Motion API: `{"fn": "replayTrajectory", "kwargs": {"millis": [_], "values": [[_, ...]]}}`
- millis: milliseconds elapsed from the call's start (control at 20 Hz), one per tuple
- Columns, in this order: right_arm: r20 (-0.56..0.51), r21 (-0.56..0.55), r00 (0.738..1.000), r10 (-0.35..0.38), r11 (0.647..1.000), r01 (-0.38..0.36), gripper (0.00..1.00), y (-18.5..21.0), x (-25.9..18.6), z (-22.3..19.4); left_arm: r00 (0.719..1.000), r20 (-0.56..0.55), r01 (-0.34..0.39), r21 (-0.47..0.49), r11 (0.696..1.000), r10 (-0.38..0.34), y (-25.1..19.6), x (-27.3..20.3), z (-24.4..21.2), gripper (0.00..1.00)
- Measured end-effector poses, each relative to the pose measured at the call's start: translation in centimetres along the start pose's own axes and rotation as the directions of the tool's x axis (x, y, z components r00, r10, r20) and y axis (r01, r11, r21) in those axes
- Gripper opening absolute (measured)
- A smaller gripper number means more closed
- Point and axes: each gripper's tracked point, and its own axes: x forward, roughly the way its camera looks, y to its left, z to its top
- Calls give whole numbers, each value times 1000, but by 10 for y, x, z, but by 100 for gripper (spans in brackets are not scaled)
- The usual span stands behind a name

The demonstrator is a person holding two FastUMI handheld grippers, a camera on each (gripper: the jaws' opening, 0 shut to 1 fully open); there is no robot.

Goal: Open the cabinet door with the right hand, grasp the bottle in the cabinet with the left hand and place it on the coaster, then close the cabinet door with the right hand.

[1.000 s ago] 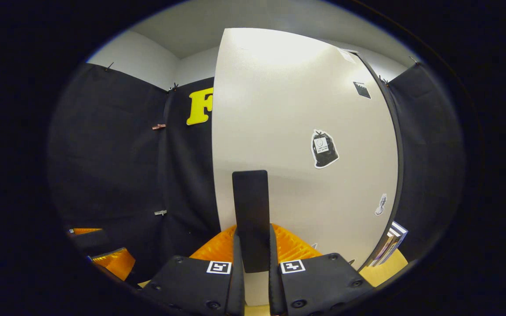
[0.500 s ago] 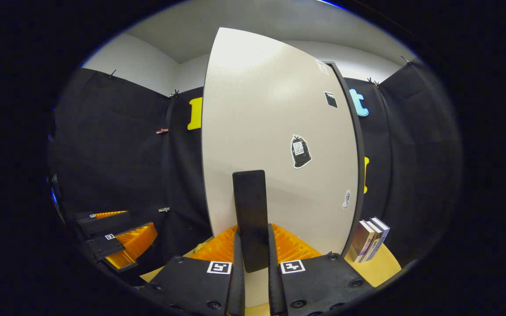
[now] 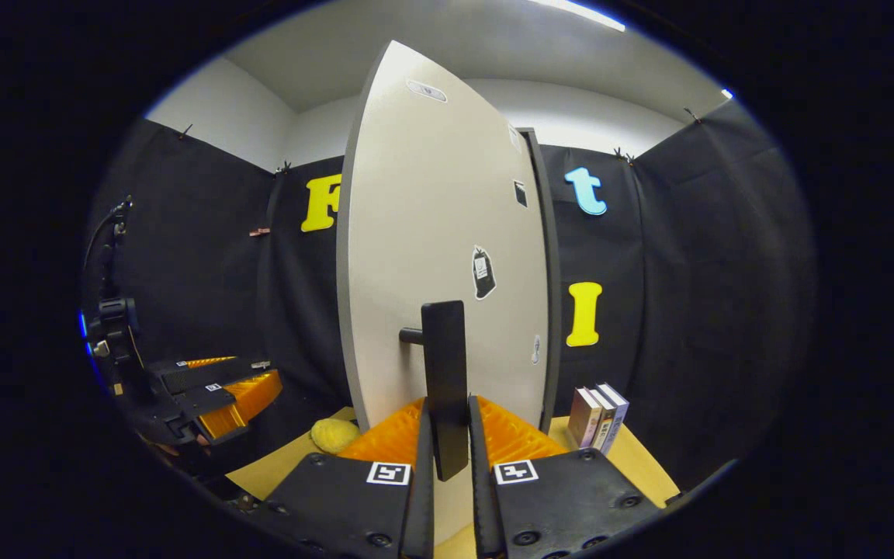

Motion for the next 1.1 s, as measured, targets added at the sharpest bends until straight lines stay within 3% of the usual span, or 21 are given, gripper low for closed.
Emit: {"fn": "replayTrajectory", "kwargs": {"millis": [150, 200, 250, 400, 650, 700, 800, 850, 900, 950, 1050, 1100], "values": [[39, 18, 998, -41, 999, 40, 24, -17, -11, 15, 1000, 0, 30, -19, 999, -30, -16, 6, 1, 94], [34, 16, 997, -62, 998, 62, 20, -24, -12, 16, 999, -1, 39, -24, 999, -39, -21, 7, 1, 94], [31, 9, 996, -84, 996, 83, 27, -33, -14, 15, 999, -3, 47, -26, 999, -47, -26, 10, 1, 94], [37, 25, 989, -143, 990, 142, 23, -52, -15, 21, 997, -1, 74, -25, 997, -74, -41, 15, 3, 94], [26, 36, 985, -170, 985, 169, 23, -66, -26, 21, 994, -7, 112, -30, 993, -113, -58, 22, 2, 94], [26, 38, 983, -180, 983, 179, 12, -70, -28, 21, 993, -8, 117, -33, 993, -117, -61, 22, 3, 94], [30, 38, 979, -203, 979, 202, 12, -78, -30, 23, 992, -9, 125, -34, 992, -125, -63, 23, 4, 95], [34, 30, 976, -214, 977, 213, 23, -82, -31, 24, 991, -9, 131, -32, 991, -131, -66, 24, 4, 95], [38, 21, 973, -227, 974, 227, 23, -88, -33, 25, 991, -10, 136, -28, 990, -136, -68, 25, 4, 94], [43, 11, 969, -243, 970, 242, 12, -93, -34, 26, 990, -9, 140, -24, 990, -140, -68, 25, 4, 94], [57, -6, 959, -277, 961, 278, 12, -104, -42, 31, 989, -8, 149, -20, 989, -150, -72, 27, 5, 94], [65, -9, 953, -296, 955, 297, 23, -110, -46, 34, 988, -7, 153, -20, 988, -153, -73, 28, 5, 94]]}}
